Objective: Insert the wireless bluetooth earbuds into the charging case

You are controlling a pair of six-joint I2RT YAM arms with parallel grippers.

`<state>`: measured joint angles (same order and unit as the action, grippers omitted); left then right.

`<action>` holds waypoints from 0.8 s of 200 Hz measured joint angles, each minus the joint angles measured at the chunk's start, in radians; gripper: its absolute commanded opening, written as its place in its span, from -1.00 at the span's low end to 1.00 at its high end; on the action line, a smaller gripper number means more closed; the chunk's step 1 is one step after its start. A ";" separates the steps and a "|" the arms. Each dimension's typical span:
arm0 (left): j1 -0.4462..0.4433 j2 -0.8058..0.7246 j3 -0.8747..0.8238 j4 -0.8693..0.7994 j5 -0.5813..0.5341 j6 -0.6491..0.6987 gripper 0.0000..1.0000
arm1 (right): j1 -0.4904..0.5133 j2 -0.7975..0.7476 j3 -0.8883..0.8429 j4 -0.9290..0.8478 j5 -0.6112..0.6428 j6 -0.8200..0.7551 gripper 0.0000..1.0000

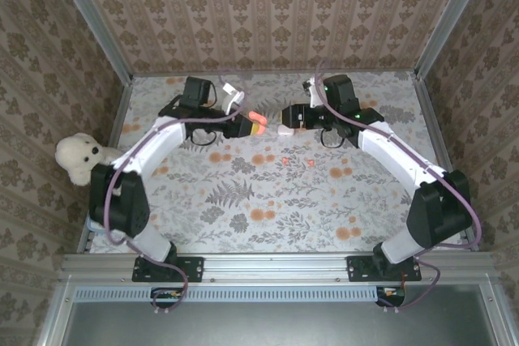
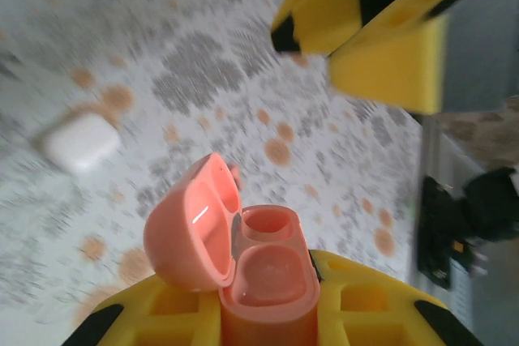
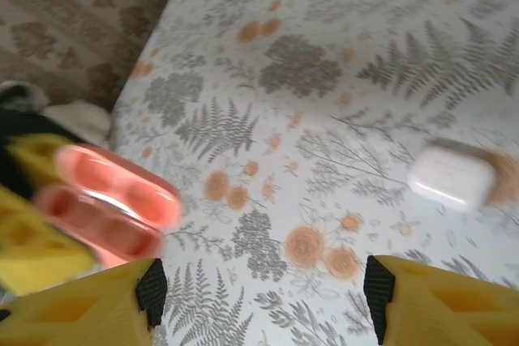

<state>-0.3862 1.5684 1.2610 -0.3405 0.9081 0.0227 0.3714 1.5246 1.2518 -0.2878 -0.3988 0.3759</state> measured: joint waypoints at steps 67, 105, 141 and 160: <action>-0.081 -0.261 -0.444 0.760 -0.406 -0.063 -1.00 | 0.076 -0.019 -0.129 -0.132 0.216 0.182 0.38; -0.118 -0.170 -0.642 1.207 -0.586 -0.065 -1.00 | 0.140 -0.014 -0.128 -0.161 0.314 0.264 0.37; -0.140 -0.060 -0.678 1.457 -0.676 -0.056 -1.00 | 0.175 0.045 -0.090 -0.210 0.402 0.341 0.37; -0.155 -0.058 -0.677 1.525 -0.689 -0.041 -1.00 | 0.187 0.090 -0.056 -0.241 0.435 0.369 0.36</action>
<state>-0.5415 1.5105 0.5838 1.1843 0.2188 -0.0185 0.5587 1.6150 1.1961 -0.5285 0.0360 0.7448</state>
